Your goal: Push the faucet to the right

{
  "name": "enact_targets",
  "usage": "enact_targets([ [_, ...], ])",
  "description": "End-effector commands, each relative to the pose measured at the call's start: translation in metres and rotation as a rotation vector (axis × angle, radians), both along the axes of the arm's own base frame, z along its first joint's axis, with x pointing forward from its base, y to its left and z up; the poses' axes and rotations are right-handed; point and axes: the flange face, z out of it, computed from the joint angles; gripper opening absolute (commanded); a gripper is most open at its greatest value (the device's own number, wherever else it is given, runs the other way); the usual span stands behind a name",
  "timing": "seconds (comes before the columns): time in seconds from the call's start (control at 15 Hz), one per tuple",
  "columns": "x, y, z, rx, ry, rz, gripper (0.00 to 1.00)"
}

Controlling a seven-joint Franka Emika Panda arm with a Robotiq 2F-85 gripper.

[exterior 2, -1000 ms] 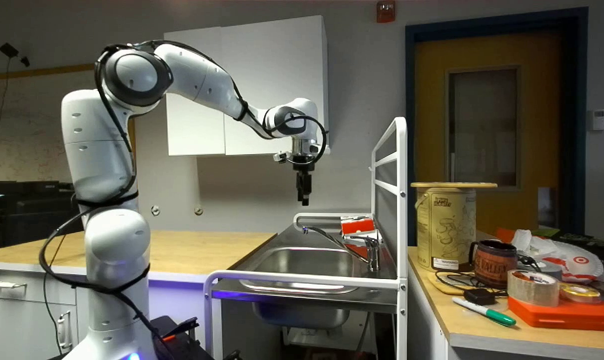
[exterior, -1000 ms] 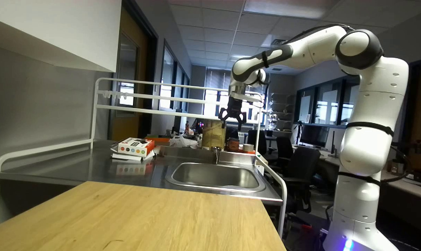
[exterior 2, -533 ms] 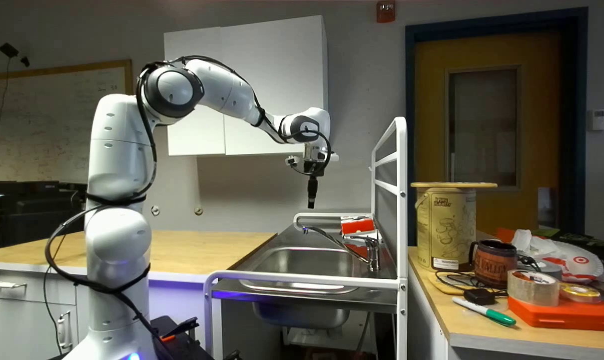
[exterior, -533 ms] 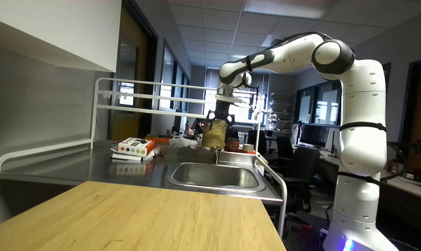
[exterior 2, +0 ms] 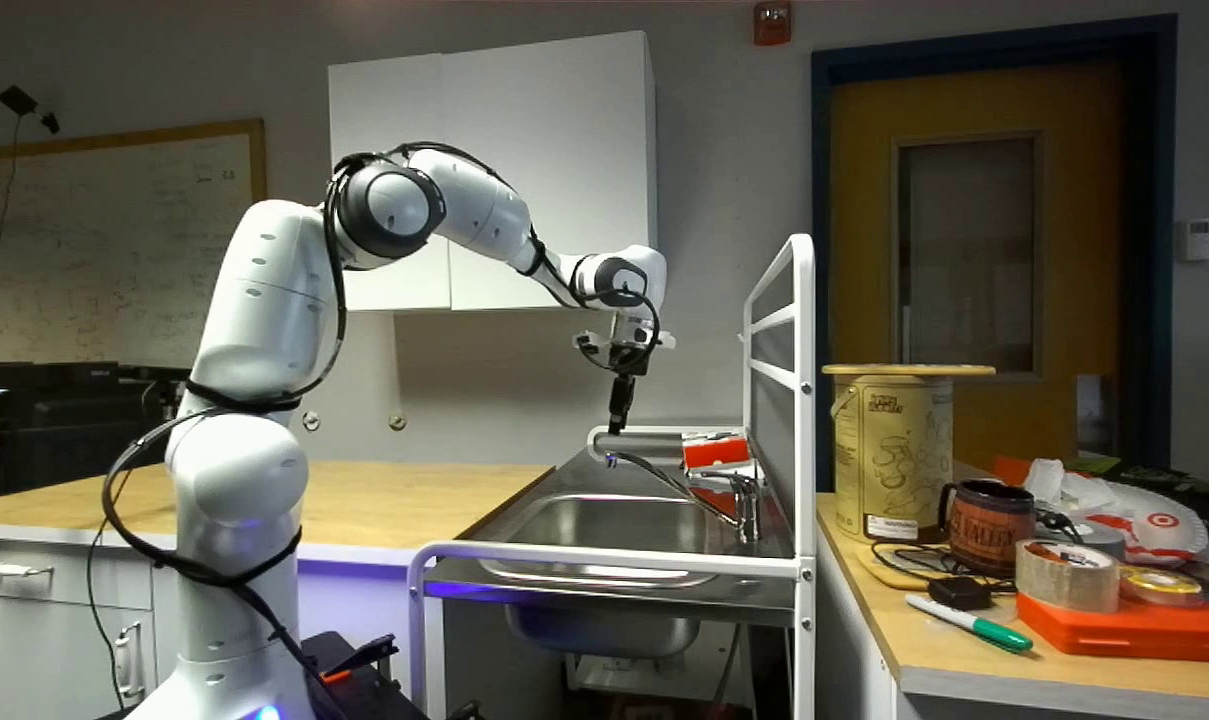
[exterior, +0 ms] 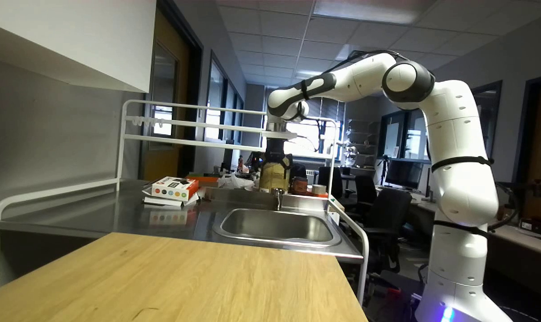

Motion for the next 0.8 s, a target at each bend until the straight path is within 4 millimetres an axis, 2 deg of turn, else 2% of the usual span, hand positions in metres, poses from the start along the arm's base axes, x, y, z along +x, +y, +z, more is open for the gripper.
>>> enact_targets([
  [0.0, 0.008, 0.006, -0.011, 0.011, 0.059, -0.039, 1.0],
  [0.53, 0.011, -0.005, -0.051, 0.035, 0.127, -0.053, 1.0],
  [0.6, 0.011, -0.006, -0.053, 0.035, 0.133, -0.055, 0.75],
  [0.67, 0.011, -0.007, -0.055, 0.035, 0.136, -0.056, 0.74],
  [0.73, 0.011, -0.008, -0.056, 0.036, 0.138, -0.057, 0.66],
])
